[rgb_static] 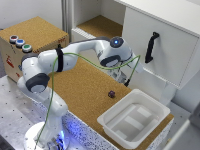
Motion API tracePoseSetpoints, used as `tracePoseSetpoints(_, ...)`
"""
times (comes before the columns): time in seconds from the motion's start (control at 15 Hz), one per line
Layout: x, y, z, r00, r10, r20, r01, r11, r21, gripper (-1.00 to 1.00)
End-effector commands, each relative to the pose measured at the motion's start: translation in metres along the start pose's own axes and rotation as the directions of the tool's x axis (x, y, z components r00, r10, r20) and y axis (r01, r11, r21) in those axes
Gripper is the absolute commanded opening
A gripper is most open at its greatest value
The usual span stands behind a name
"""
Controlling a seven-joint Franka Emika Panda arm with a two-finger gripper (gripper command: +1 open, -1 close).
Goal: Push the door to the left side
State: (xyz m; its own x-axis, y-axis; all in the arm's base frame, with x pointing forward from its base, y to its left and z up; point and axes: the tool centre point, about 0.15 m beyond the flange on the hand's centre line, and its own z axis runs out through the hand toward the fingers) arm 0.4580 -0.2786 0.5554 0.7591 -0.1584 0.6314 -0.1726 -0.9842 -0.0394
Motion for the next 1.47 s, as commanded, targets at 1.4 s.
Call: tracePoseSetpoints(1.4,0.097,0.034,0.031,0.896,-0.23,0.379,0.158,0.964,0.213,1.0)
